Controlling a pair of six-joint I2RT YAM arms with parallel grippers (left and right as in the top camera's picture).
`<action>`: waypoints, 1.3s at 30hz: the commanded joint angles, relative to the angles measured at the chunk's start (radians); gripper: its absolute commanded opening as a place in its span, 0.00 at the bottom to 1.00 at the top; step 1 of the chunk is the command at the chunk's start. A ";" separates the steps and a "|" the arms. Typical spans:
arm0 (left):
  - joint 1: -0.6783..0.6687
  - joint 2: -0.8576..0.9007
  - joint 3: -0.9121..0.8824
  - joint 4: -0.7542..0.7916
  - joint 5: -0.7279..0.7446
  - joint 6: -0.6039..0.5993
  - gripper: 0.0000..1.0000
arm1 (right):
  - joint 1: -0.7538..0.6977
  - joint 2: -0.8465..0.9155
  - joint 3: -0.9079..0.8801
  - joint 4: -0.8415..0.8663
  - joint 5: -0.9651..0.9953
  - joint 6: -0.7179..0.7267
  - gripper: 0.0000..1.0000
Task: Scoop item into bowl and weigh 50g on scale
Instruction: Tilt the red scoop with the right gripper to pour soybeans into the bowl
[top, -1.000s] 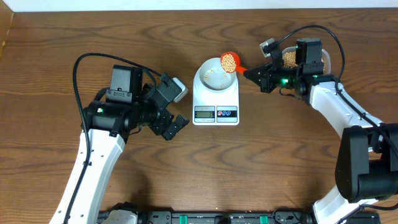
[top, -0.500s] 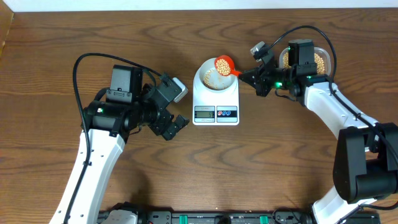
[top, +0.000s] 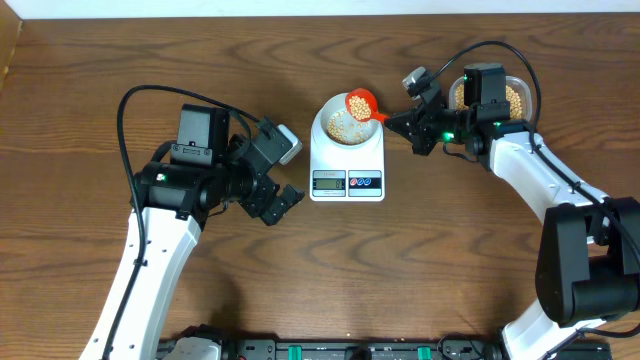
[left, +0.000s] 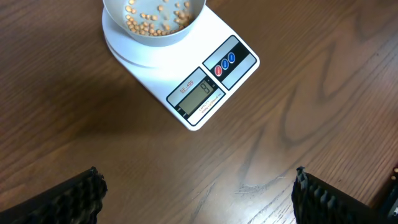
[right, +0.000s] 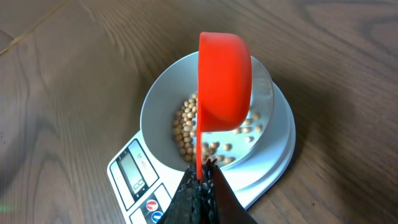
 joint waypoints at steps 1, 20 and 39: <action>0.004 -0.009 0.038 0.000 -0.003 0.006 0.98 | 0.007 0.010 0.002 0.003 -0.011 -0.059 0.01; 0.004 -0.009 0.038 0.000 -0.003 0.006 0.98 | 0.008 0.007 0.002 0.032 -0.007 -0.059 0.01; 0.004 -0.009 0.038 0.000 -0.003 0.006 0.98 | 0.007 0.006 0.002 0.049 0.019 -0.063 0.01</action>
